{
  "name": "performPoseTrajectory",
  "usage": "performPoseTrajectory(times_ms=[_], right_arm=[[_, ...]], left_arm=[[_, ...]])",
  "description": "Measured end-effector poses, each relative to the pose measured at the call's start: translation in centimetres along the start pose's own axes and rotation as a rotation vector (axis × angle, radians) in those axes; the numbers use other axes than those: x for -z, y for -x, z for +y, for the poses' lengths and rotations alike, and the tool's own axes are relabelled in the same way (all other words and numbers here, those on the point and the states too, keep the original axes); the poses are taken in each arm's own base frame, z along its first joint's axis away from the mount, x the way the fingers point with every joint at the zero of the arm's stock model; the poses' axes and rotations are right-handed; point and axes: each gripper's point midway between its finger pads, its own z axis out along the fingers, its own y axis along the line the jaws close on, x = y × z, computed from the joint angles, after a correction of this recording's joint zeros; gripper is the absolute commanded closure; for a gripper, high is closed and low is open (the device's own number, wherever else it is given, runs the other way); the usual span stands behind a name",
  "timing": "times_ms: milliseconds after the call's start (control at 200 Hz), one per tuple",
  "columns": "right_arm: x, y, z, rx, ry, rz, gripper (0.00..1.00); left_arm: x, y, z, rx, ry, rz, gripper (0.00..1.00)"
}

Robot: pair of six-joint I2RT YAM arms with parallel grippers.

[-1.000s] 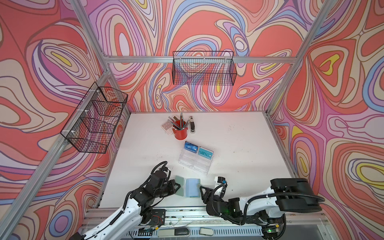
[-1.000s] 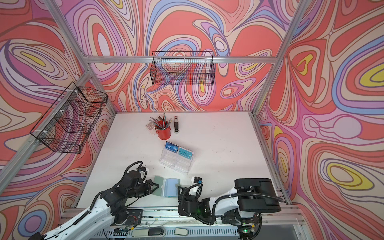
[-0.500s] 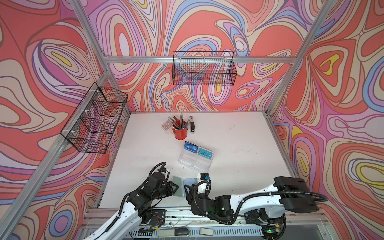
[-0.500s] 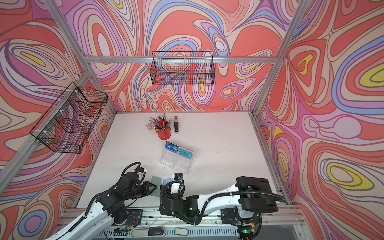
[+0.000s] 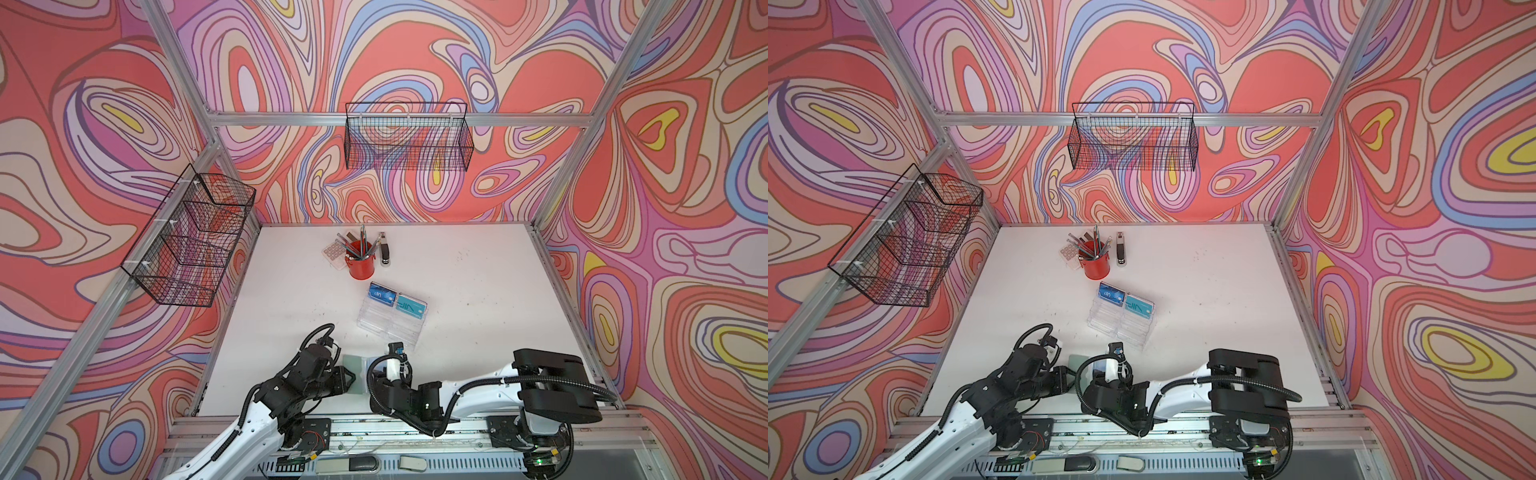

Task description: Put the credit cards into the card holder

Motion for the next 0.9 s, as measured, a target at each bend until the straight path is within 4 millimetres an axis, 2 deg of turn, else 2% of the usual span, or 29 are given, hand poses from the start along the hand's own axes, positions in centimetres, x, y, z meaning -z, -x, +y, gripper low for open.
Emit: performPoseTrajectory(times_ms=[95,195,340,491,641,901], right_arm=[[-0.3,0.3,-2.3,-0.009,-0.04,-0.004,0.54],[0.3,0.8,-4.5,-0.025,-0.064,-0.011,0.54],[1.1,1.7,-6.1,-0.068,-0.073,-0.032,0.54],[1.1,2.0,-7.5,-0.085,-0.099,-0.042,0.54],[0.9,2.0,-8.0,-0.09,-0.107,-0.044,0.54],[0.8,2.1,-7.8,-0.11,-0.087,-0.042,0.55]], left_arm=[[0.1,0.0,0.0,-0.002,-0.003,-0.005,0.66],[0.1,0.0,0.0,-0.002,-0.002,-0.004,0.66],[0.1,0.0,0.0,-0.002,-0.004,-0.001,0.67],[0.2,-0.1,-0.2,-0.003,-0.015,-0.001,0.67],[0.5,0.3,-0.7,-0.012,-0.039,-0.026,0.64],[0.6,0.1,-0.6,-0.011,-0.039,-0.02,0.66]])
